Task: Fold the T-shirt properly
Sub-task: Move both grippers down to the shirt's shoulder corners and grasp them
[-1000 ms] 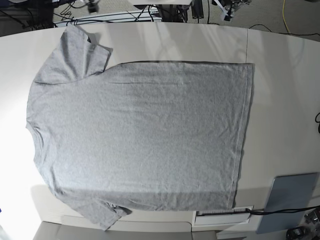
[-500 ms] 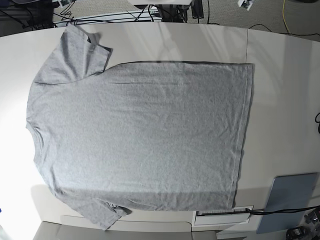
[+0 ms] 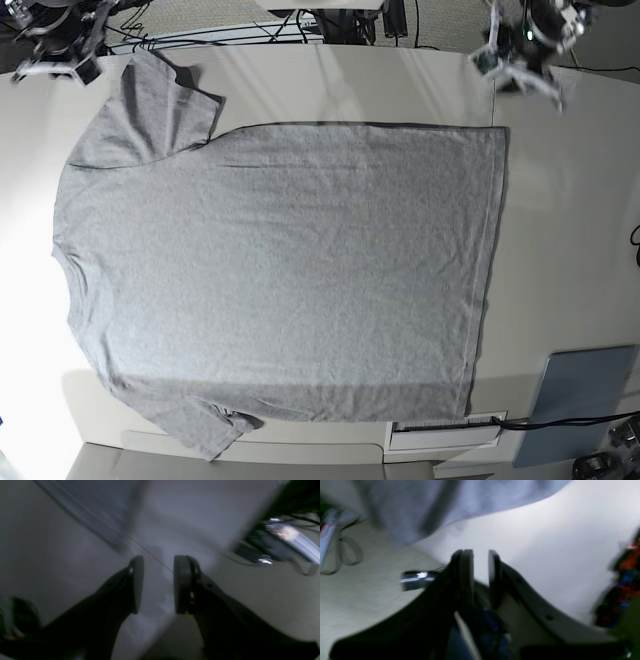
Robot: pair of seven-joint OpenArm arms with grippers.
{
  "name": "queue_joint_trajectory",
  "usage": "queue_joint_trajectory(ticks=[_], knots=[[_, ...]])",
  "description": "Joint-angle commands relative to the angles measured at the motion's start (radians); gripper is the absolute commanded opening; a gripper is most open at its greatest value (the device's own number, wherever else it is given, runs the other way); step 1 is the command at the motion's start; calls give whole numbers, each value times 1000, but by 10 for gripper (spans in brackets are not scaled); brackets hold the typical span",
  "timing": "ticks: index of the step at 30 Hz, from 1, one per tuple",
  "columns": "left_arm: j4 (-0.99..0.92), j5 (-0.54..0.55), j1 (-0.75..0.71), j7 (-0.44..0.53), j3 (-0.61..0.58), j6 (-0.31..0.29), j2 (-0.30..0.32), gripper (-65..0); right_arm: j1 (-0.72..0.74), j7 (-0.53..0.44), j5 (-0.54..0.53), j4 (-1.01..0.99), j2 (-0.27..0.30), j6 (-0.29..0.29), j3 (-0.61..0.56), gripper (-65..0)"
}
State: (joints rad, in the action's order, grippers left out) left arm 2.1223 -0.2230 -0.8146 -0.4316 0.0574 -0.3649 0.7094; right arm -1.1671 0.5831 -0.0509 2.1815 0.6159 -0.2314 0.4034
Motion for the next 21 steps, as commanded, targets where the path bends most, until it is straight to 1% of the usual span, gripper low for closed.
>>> queue_joint_trajectory(ticks=[1,3,5,6,7,9,12,13,17,21], knots=[[5,-2,24,7,4,-8,14,-432,-10,-10,12,26,8,12,28,-538],[-19,-2,80,33,4,-59,14,-432,-10,-7,26,43,8,12,58,-538],[-53,-2,123,93,3,-110,14,-429,-10,-8,26,52,8,12,80,-538],[-76,-2,143,127,3,-131,14,-420,-10,-7,26,56,8,12,86,-538],[-101,-3,163,153,3,-136,14,-408,-10,-7,28,58,8,12,90,-538],[-150,-4,208,162,-14,-130,14,-388,-10,-7,50,58,8,12,89,-538],[-213,-50,278,162,-83,-122,14,-385,-10,-7,79,58,8,13,89,-538],[-233,-73,300,162,-114,-108,14,-385,-10,-7,79,58,8,13,89,-538],[-311,-151,370,132,-230,-17,14,-385,-10,13,97,58,8,13,89,-538],[-371,-188,425,133,-294,3,14,-386,-10,12,143,58,8,15,89,-538]])
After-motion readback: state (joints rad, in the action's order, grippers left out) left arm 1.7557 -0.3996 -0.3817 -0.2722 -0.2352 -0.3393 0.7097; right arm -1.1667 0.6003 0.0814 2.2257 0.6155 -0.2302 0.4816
